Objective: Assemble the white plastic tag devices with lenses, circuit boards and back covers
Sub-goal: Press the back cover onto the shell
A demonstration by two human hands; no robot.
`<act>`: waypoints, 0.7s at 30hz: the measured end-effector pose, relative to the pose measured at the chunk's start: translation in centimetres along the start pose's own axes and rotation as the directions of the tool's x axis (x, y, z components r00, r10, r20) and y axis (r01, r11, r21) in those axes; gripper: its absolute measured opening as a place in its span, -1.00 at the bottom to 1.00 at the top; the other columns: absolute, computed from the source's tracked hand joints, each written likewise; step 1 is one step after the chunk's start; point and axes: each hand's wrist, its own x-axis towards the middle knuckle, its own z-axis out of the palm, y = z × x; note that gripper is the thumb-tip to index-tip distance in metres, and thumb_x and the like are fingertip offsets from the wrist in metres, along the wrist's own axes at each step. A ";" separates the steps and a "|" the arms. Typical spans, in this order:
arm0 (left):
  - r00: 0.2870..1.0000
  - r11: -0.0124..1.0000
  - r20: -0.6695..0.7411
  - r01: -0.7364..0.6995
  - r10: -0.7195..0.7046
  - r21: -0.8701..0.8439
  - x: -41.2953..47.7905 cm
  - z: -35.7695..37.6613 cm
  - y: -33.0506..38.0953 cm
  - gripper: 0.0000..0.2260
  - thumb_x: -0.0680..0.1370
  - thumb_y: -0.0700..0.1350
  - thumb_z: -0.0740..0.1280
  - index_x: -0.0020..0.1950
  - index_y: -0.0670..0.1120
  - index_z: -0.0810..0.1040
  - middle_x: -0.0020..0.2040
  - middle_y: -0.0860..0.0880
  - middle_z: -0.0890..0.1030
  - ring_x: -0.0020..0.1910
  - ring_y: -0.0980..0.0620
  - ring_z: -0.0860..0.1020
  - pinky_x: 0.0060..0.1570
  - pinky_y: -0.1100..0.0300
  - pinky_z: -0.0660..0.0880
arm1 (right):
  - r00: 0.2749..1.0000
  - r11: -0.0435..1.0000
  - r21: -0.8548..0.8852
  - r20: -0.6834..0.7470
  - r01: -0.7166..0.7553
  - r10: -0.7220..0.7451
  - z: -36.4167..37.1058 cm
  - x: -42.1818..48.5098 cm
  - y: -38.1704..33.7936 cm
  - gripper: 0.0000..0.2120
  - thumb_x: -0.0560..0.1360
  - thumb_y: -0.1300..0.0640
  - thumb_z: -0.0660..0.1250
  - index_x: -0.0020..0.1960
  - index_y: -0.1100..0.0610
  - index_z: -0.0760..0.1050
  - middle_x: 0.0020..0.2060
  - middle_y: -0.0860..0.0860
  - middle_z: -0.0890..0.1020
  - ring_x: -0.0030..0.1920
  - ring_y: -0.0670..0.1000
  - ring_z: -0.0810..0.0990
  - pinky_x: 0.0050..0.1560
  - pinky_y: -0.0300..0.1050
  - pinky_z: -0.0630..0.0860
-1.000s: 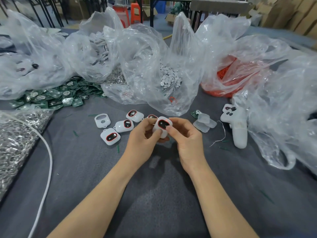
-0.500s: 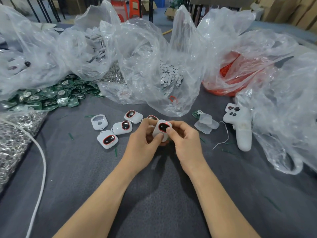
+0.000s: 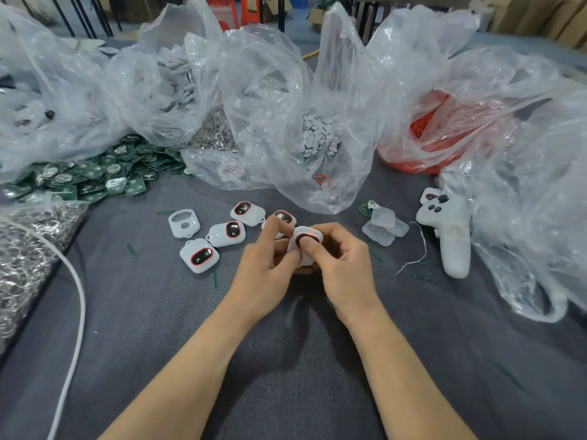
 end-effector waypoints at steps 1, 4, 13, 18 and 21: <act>1.000 0.999 -0.003 -0.012 0.012 0.052 0.0 0.0 0.0 -0.88 0.56 -0.33 0.22 -0.04 -0.13 0.38 -0.14 -0.12 0.69 -0.16 -0.10 0.66 -0.10 0.01 0.59 | 1.000 1.000 -0.017 -0.008 0.007 -0.007 0.1 0.0 0.1 -0.87 0.47 0.31 0.39 -0.17 0.10 0.60 -0.22 0.17 0.65 -0.17 0.19 0.61 -0.12 0.11 0.63; 1.000 1.000 -0.015 -0.018 0.018 0.024 -0.1 0.0 0.1 -0.82 0.58 -0.38 0.21 -0.06 -0.10 0.38 -0.14 -0.05 0.70 -0.16 0.01 0.67 -0.15 0.19 0.57 | 1.000 1.000 -0.025 0.008 0.000 0.000 0.1 -0.1 0.0 -0.91 0.47 0.28 0.40 -0.12 0.11 0.61 -0.18 0.16 0.67 -0.11 0.21 0.63 -0.10 0.12 0.63; 0.999 0.986 -0.033 0.032 -0.038 -0.161 -0.2 0.1 0.3 -0.87 0.62 -0.32 0.18 -0.01 -0.10 0.42 -0.14 -0.05 0.69 -0.14 0.01 0.67 -0.16 0.14 0.61 | 0.993 0.998 0.055 0.113 -0.023 0.017 -0.6 -0.1 -0.5 -0.84 0.53 0.32 0.30 0.03 0.18 0.63 -0.09 0.10 0.71 -0.08 -0.02 0.67 -0.10 -0.24 0.58; 0.998 0.999 -0.046 0.034 -0.036 -0.042 0.0 0.1 -0.1 -0.92 0.62 -0.24 0.23 -0.03 -0.07 0.42 -0.22 -0.01 0.69 -0.24 0.05 0.67 -0.23 0.14 0.62 | 0.999 0.995 -0.102 0.047 0.009 -0.005 0.0 0.1 0.0 -0.87 0.54 0.29 0.31 -0.05 0.14 0.62 -0.16 0.10 0.69 -0.16 -0.02 0.63 -0.05 -0.06 0.59; 0.998 1.000 -0.064 0.025 -0.024 0.010 0.1 0.0 -0.1 -0.90 0.61 -0.24 0.24 -0.04 -0.04 0.42 -0.19 -0.04 0.68 -0.24 0.03 0.67 -0.25 0.15 0.61 | 1.000 0.991 -0.134 0.024 0.021 -0.018 0.2 0.0 0.1 -0.88 0.54 0.28 0.31 -0.04 0.15 0.62 -0.16 0.11 0.69 -0.16 0.00 0.63 -0.02 0.01 0.59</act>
